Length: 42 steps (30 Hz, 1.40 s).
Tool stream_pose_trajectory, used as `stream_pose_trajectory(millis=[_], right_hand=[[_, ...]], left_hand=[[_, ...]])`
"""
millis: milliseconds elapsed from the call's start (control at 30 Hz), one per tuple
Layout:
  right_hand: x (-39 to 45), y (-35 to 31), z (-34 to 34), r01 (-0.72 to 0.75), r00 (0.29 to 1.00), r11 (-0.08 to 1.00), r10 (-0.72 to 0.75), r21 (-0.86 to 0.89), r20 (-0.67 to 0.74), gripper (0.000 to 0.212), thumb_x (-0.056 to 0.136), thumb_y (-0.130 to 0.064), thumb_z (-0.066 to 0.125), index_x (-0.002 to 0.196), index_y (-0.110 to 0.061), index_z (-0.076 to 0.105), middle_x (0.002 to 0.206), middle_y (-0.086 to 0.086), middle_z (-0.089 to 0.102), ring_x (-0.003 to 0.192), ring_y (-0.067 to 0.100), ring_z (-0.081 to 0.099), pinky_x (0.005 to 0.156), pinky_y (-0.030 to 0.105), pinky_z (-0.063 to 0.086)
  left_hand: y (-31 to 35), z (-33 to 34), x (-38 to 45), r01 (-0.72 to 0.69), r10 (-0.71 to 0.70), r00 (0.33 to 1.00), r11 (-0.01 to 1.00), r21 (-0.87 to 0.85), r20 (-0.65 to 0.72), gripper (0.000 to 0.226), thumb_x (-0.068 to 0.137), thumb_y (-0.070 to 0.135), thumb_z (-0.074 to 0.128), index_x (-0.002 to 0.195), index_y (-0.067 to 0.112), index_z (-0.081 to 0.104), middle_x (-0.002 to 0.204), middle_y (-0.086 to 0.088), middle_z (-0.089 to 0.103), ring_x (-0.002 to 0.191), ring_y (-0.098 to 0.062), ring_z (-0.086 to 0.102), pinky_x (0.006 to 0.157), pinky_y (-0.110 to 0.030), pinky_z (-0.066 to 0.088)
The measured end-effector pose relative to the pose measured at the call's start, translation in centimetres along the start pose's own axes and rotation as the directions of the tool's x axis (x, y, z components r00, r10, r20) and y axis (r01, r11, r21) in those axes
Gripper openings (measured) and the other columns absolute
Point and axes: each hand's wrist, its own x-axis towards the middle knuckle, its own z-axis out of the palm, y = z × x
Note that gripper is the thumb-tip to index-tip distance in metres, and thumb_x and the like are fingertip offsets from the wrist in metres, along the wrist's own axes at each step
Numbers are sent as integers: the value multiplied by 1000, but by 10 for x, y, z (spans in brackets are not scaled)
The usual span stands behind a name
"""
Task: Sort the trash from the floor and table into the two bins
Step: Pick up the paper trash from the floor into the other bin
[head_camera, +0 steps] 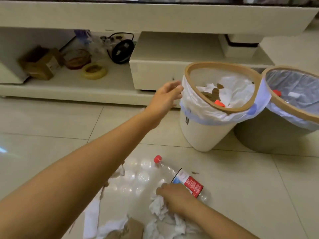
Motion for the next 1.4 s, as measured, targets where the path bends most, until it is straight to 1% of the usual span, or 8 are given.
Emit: stream_pose_trajectory(millis=[367, 467, 633, 867, 1033, 1167, 1267, 1400], right_hand=[[-4, -7, -43, -1, 965, 931, 97, 364, -244, 40, 79, -9, 53, 117, -20, 60, 115, -1, 63, 106, 20, 57, 85, 34, 45], [-10, -15, -62, 48, 938, 893, 114, 448, -328, 25, 79, -7, 53, 97, -19, 65, 95, -5, 64, 88, 16, 59, 76, 35, 48], [-20, -9, -105, 122, 855, 829, 192, 546, -481, 23, 77, -11, 60, 94, -25, 68, 87, -8, 69, 79, 6, 61, 71, 30, 48], [-46, 20, -184, 207, 705, 773, 307, 599, -639, 31, 78, -8, 69, 103, -27, 66, 92, -13, 67, 87, 2, 62, 75, 19, 49], [-76, 39, -252, 296, 506, 764, 385, 574, -772, 31, 78, -1, 68, 100, -22, 64, 87, -9, 65, 78, 1, 59, 65, 9, 46], [-93, 57, -291, 403, 325, 693, 502, 598, -801, 30, 78, -8, 72, 101, -25, 63, 90, -11, 66, 79, -5, 62, 68, 15, 53], [-88, 77, -306, 371, 260, 675, 584, 638, -769, 25, 77, -15, 74, 92, -32, 62, 89, -9, 66, 88, 12, 65, 75, 32, 57], [-75, 96, -307, 222, 223, 757, 574, 614, -788, 16, 83, -9, 62, 90, -24, 61, 78, -10, 61, 74, 7, 56, 65, 28, 45]], left_hand=[[-74, -57, -85, 135, -133, 991, 984, 118, -19, 28, 99, 26, 44, 123, 19, 57, 107, 3, 69, 97, -12, 65, 76, -24, 46], [-82, -63, -100, 156, -160, 987, 974, 163, 8, 26, 98, 26, 46, 120, 19, 59, 105, 3, 70, 95, -11, 65, 76, -24, 46], [-90, -74, -106, 181, -176, 983, 972, 147, -43, 23, 98, 23, 47, 114, 20, 62, 100, 3, 71, 90, -11, 66, 77, -26, 47], [-82, -74, -97, 127, -119, 981, 991, 41, -154, 22, 98, 23, 46, 110, 23, 65, 97, 5, 71, 92, -13, 67, 78, -27, 49], [-73, -70, -92, 100, -102, 985, 995, -21, -136, 22, 98, 23, 47, 109, 23, 66, 96, 4, 73, 91, -15, 68, 78, -30, 51], [-73, -65, -94, 93, -93, 991, 996, -5, -99, 22, 98, 23, 47, 109, 22, 66, 95, 3, 73, 90, -15, 68, 79, -31, 51], [-73, -64, -96, 104, -102, 990, 995, 8, -101, 22, 98, 22, 47, 108, 21, 66, 94, 1, 73, 89, -16, 68, 77, -29, 50], [-74, -66, -98, 122, -119, 986, 992, 16, -120, 21, 98, 21, 47, 107, 21, 66, 93, 1, 73, 88, -16, 68, 77, -30, 50]])
